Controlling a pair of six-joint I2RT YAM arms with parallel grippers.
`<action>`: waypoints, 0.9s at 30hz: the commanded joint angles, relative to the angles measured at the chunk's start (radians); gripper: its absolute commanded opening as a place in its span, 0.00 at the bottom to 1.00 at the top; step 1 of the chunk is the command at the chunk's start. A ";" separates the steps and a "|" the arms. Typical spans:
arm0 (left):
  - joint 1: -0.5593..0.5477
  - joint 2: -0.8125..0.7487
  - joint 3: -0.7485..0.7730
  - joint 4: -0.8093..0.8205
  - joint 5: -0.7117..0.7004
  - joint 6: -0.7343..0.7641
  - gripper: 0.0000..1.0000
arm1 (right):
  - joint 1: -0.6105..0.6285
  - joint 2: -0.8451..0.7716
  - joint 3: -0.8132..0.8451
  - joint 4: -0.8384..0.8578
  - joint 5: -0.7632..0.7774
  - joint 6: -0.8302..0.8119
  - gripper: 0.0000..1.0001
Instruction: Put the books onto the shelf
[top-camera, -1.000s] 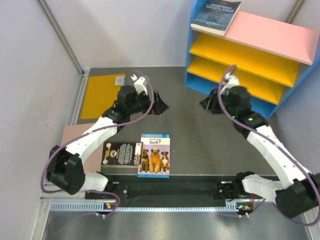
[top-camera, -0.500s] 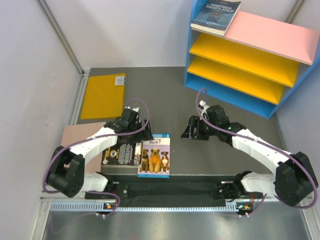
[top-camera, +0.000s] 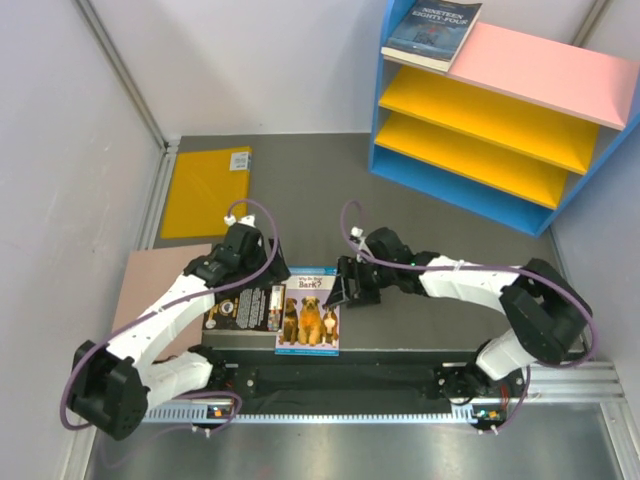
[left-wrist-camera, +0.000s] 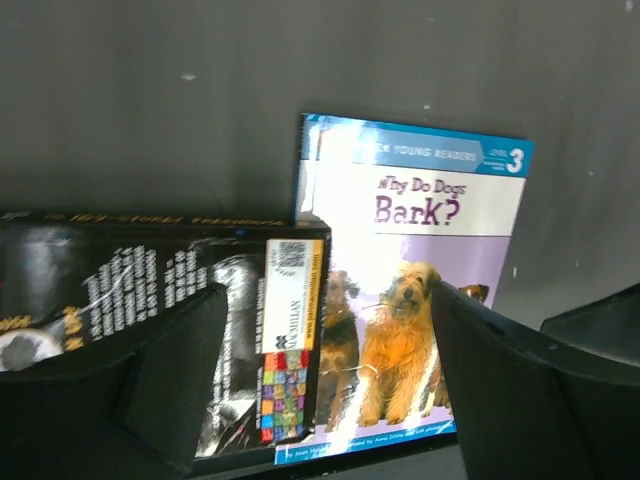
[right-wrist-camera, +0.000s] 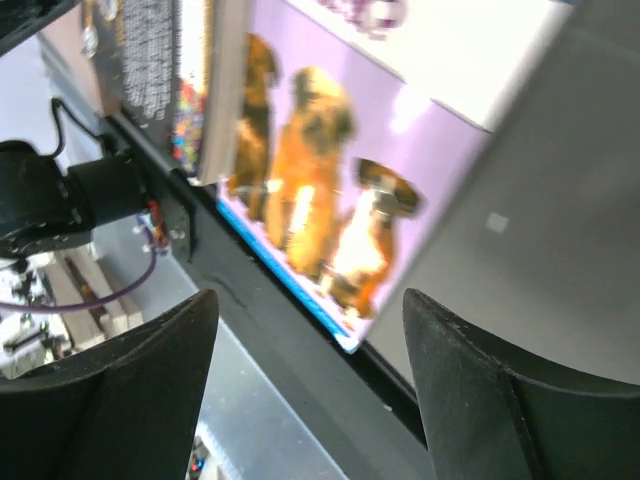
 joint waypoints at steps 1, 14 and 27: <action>0.001 -0.049 0.014 -0.142 -0.114 -0.046 0.69 | 0.067 0.076 0.114 0.111 -0.036 0.039 0.74; 0.007 -0.117 -0.070 -0.259 -0.257 -0.278 0.00 | 0.160 0.348 0.200 0.462 -0.164 0.260 0.74; 0.025 -0.022 -0.222 -0.110 -0.137 -0.327 0.00 | 0.229 0.551 0.355 0.558 -0.207 0.359 0.72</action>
